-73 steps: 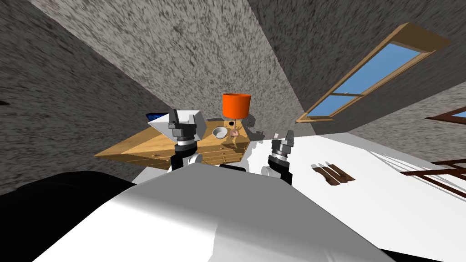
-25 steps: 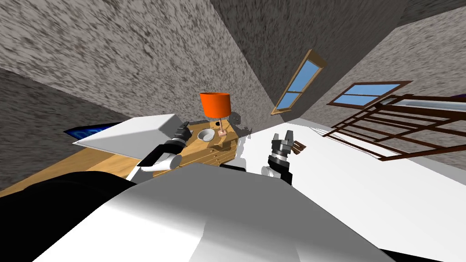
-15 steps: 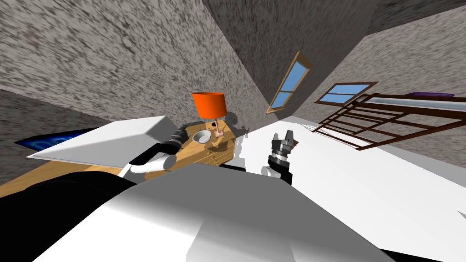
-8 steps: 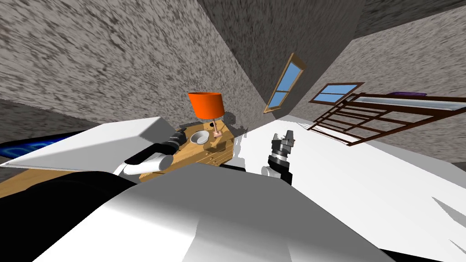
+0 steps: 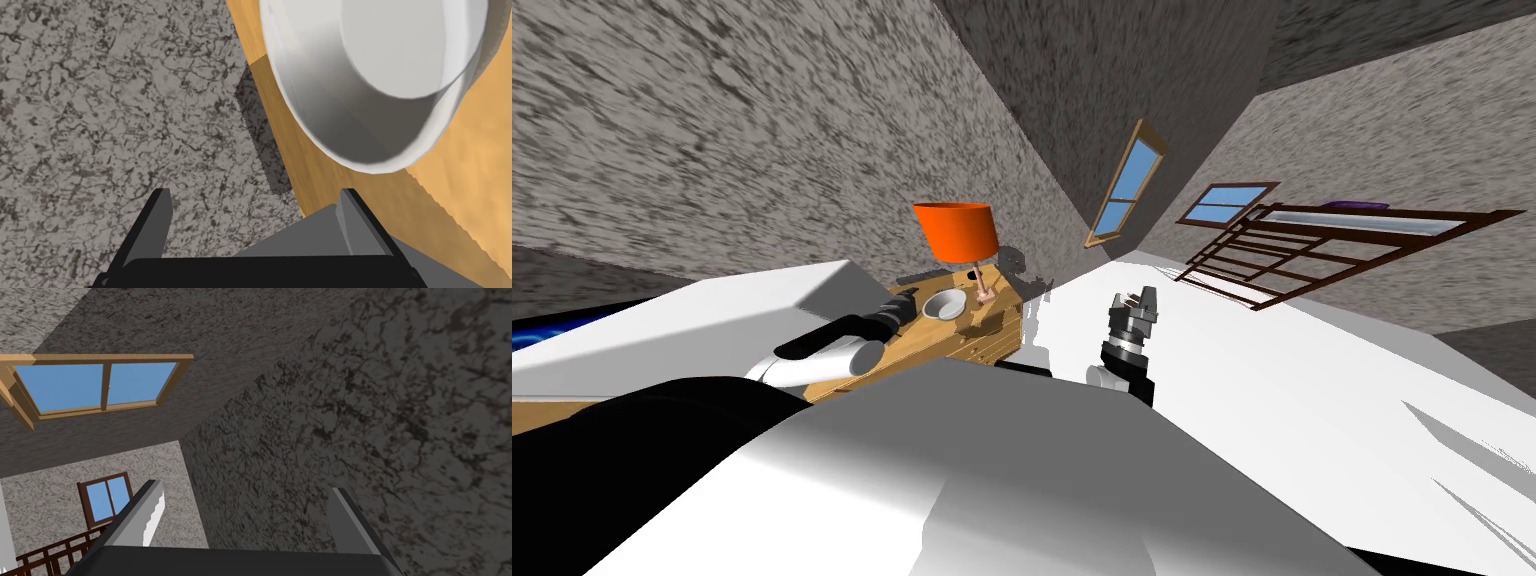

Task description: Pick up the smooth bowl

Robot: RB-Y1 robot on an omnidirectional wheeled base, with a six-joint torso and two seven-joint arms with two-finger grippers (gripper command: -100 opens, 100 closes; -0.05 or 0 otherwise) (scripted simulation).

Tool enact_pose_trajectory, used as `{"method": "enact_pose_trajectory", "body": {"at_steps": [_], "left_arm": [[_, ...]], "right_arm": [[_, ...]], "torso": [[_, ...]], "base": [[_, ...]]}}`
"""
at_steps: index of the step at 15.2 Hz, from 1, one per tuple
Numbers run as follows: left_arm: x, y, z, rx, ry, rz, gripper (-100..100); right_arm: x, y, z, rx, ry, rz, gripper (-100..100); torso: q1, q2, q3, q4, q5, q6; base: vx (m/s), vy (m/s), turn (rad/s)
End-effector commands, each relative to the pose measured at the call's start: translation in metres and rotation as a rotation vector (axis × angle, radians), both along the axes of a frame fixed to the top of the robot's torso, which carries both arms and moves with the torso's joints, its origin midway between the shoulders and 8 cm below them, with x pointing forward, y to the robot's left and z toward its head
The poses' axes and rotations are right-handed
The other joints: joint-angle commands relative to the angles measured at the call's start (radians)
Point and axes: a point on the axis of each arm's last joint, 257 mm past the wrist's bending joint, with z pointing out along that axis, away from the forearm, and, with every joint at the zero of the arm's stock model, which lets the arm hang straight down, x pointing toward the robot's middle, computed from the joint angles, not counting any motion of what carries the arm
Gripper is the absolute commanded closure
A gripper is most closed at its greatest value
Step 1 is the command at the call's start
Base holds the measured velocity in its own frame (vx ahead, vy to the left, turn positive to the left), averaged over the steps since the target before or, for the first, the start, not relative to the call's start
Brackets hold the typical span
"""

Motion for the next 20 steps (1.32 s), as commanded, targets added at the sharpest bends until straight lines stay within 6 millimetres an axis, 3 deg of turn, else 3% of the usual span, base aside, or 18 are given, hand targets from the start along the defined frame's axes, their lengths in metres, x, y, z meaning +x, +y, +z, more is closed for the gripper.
{"method": "enact_pose_trajectory", "body": {"at_steps": [1, 6, 10, 20], "left_arm": [[-0.010, 0.005, -0.009, -0.014, 0.046, 0.018, -100], [-0.025, 0.013, -0.023, -0.039, 0.122, 0.046, -100], [-0.047, 0.026, -0.033, -0.065, 0.202, 0.087, -100], [-0.091, 0.037, -0.060, -0.134, 0.378, 0.156, -100]], "right_arm": [[0.000, 0.000, 0.000, 0.000, 0.000, 0.000, 0], [0.000, 0.000, 0.000, 0.000, 0.000, 0.000, 0], [0.000, 0.000, 0.000, 0.000, 0.000, 0.000, 0], [0.000, 0.000, 0.000, 0.000, 0.000, 0.000, 0]], "torso": [[0.000, 0.000, 0.000, 0.000, 0.000, 0.000], [0.000, 0.000, 0.000, 0.000, 0.000, -0.001], [0.000, 0.000, 0.000, 0.000, 0.000, 0.000], [0.000, -0.001, 0.000, 0.000, 0.000, 0.000]], "base": [[0.002, -0.005, -0.169], [0.002, -0.001, -0.084], [0.004, -0.003, -0.124], [0.007, -0.001, -0.112]]}}
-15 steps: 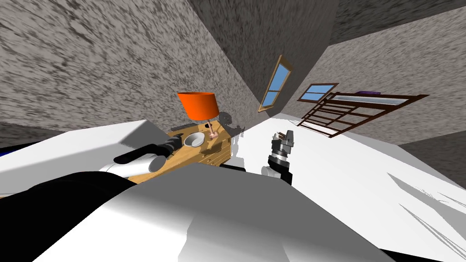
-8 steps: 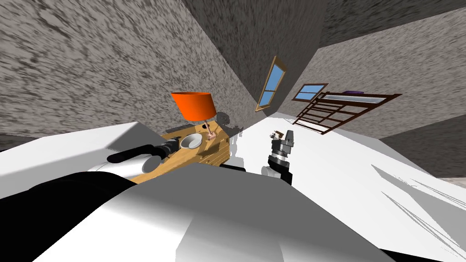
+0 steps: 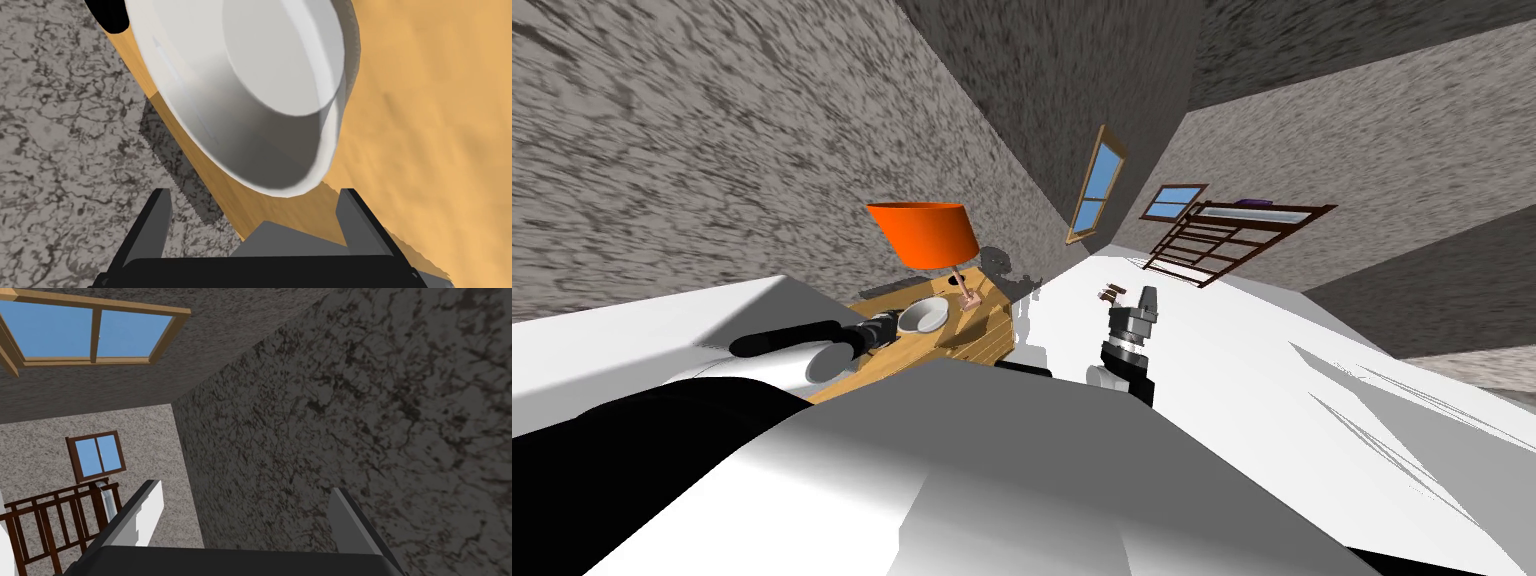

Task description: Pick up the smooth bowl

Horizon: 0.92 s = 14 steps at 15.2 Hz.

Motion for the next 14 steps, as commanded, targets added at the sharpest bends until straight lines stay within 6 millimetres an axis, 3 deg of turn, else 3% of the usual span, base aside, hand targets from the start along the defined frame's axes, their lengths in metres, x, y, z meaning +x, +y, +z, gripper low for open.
{"method": "enact_pose_trajectory", "body": {"at_steps": [1, 14], "left_arm": [[-0.010, 0.000, -0.007, -0.017, 0.037, 0.012, -100], [-0.070, 0.005, -0.026, -0.107, 0.233, 0.097, -100]], "right_arm": [[0.000, 0.000, 0.000, 0.000, 0.000, 0.000, 0], [0.000, 0.000, 0.000, 0.000, 0.000, 0.000, 0]], "torso": [[0.000, 0.000, 0.000, 0.000, 0.000, 0.000], [0.000, 0.000, 0.000, 0.000, 0.000, 0.000]], "base": [[0.008, 0.001, -0.053], [0.013, 0.001, -0.102]]}}
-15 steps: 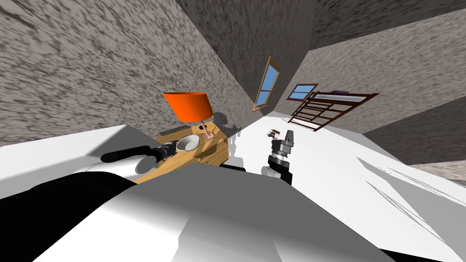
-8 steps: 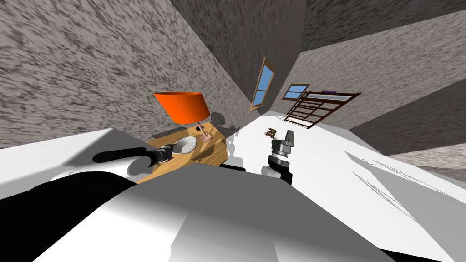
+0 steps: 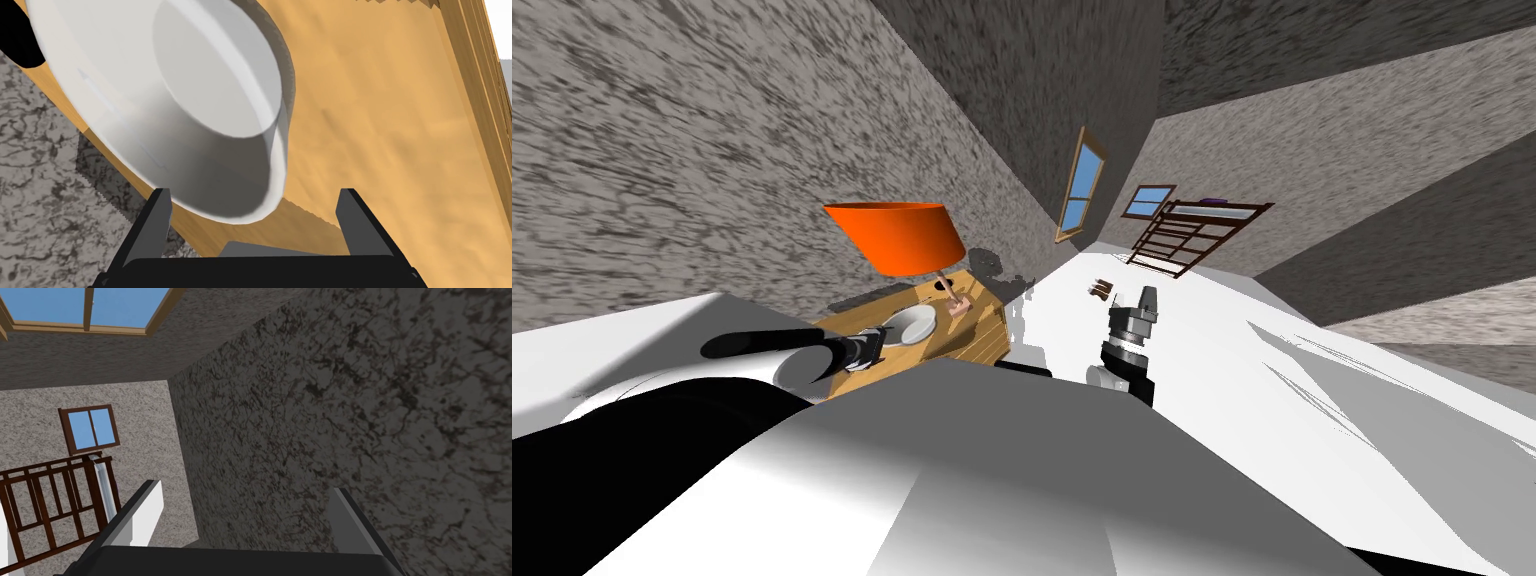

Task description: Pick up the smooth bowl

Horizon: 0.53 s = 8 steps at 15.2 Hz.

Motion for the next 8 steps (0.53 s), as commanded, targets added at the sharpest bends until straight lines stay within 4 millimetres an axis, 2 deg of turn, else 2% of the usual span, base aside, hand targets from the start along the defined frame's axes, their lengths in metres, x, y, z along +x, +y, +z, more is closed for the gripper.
{"method": "enact_pose_trajectory", "body": {"at_steps": [1, 8], "left_arm": [[-0.012, 0.001, 0.000, -0.017, 0.034, 0.016, -100], [-0.040, -0.002, -0.006, -0.063, 0.121, 0.052, -100]], "right_arm": [[0.000, 0.000, 0.000, 0.000, 0.000, 0.000, 0], [0.000, 0.000, 0.000, 0.000, 0.000, 0.000, 0]], "torso": [[0.000, 0.000, 0.000, 0.000, 0.000, 0.000], [0.000, 0.000, 0.000, 0.000, 0.000, 0.000]], "base": [[0.015, 0.001, -0.134], [0.016, 0.003, -0.083]]}}
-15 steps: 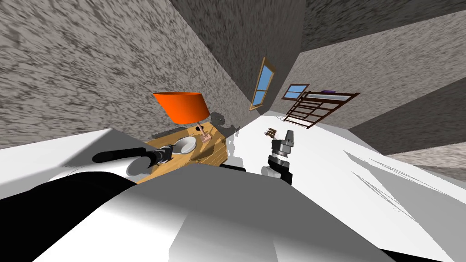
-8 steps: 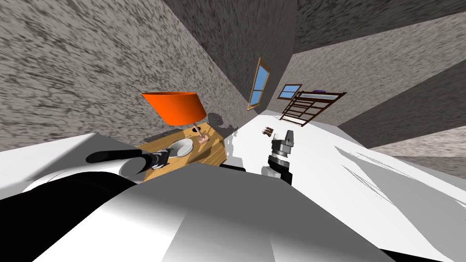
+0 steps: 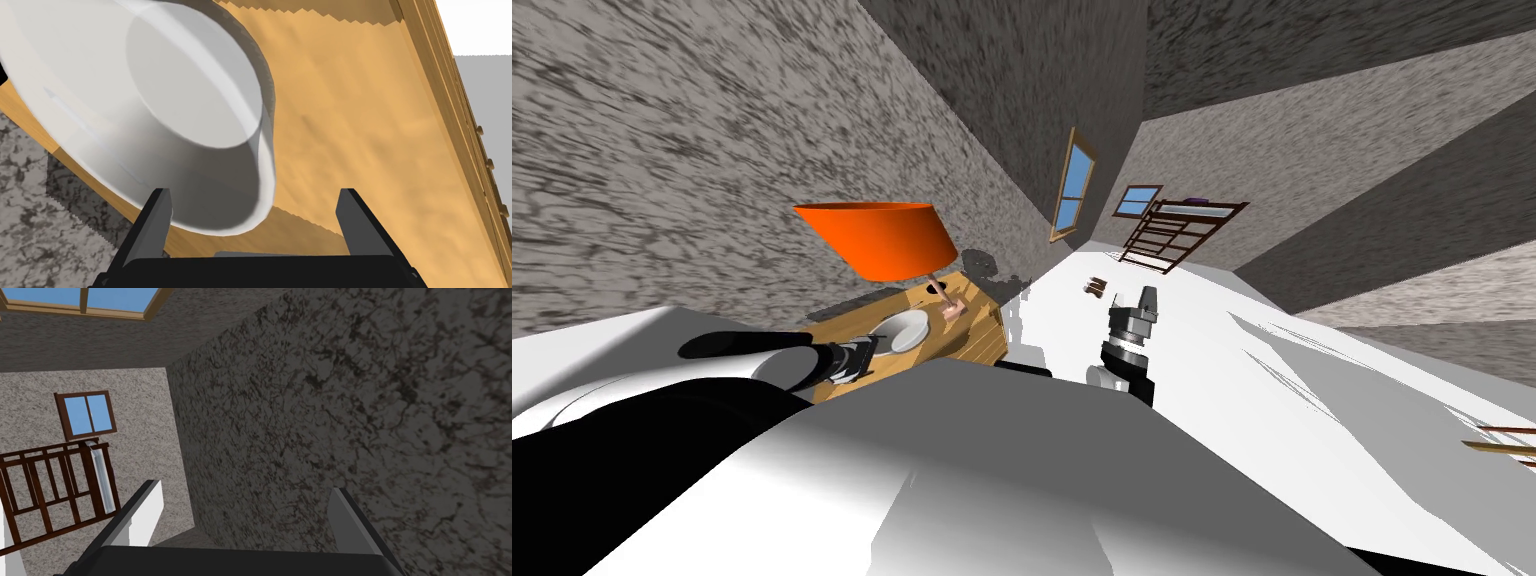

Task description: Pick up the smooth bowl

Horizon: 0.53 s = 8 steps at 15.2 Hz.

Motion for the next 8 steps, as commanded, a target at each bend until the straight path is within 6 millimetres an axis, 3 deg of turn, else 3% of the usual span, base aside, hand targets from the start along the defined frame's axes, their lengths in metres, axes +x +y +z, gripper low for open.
{"method": "enact_pose_trajectory", "body": {"at_steps": [1, 8], "left_arm": [[-0.009, -0.001, -0.001, -0.014, 0.026, 0.011, -100], [0.000, 0.013, -0.022, -0.008, 0.014, 0.018, -100]], "right_arm": [[0.000, 0.000, 0.000, 0.000, 0.000, 0.000, 0], [0.000, 0.000, 0.000, 0.000, 0.000, 0.000, 0]], "torso": [[0.000, 0.000, 0.000, 0.000, 0.000, 0.000], [0.000, 0.002, 0.001, 0.000, 0.000, 0.000]], "base": [[0.018, 0.003, -0.090], [-0.006, -0.003, -0.029]]}}
